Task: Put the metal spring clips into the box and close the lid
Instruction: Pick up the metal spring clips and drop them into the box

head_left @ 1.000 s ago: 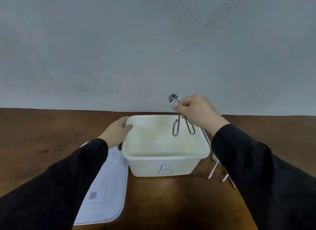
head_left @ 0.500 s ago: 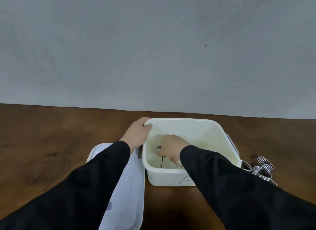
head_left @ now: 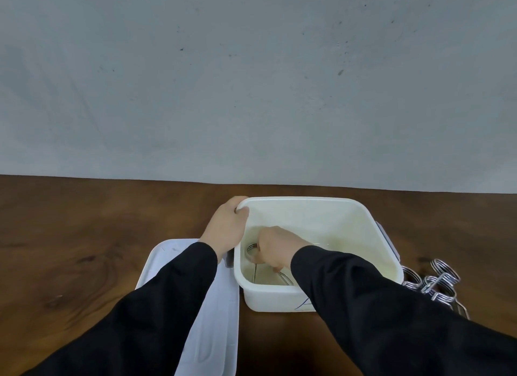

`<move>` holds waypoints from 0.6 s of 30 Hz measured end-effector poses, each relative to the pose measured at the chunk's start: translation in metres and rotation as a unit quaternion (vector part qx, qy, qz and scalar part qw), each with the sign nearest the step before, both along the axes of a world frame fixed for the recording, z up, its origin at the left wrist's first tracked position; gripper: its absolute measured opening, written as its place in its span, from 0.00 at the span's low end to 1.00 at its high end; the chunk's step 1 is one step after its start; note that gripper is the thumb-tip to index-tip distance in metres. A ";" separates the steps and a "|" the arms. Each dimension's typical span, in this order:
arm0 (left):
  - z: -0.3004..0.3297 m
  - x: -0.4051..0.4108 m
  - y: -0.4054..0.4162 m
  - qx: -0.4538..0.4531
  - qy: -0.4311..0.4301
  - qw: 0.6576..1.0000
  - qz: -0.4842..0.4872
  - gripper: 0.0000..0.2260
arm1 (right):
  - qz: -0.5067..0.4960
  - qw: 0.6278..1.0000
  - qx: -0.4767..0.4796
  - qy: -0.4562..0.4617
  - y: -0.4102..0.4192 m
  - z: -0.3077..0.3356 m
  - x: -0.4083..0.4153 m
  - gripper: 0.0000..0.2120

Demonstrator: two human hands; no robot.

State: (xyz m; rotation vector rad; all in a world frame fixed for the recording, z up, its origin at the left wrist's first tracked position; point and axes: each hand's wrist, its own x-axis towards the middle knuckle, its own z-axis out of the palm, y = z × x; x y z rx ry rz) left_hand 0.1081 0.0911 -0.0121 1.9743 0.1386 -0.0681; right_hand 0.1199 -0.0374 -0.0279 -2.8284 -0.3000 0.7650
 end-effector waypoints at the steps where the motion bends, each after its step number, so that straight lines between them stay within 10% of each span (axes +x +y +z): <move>1: 0.000 0.000 0.000 0.003 0.000 1.000 0.001 0.16 | 0.009 1.000 -0.004 -0.007 -0.001 0.001 -0.001 0.12; 9: 0.008 0.001 0.002 0.051 0.018 0.998 -0.006 0.14 | -0.015 0.982 0.098 -0.161 -0.031 0.031 -0.002 0.14; 18: 0.005 0.006 -0.010 0.040 0.012 0.999 0.019 0.15 | -0.289 0.875 0.131 -0.365 -0.225 0.053 -0.003 0.18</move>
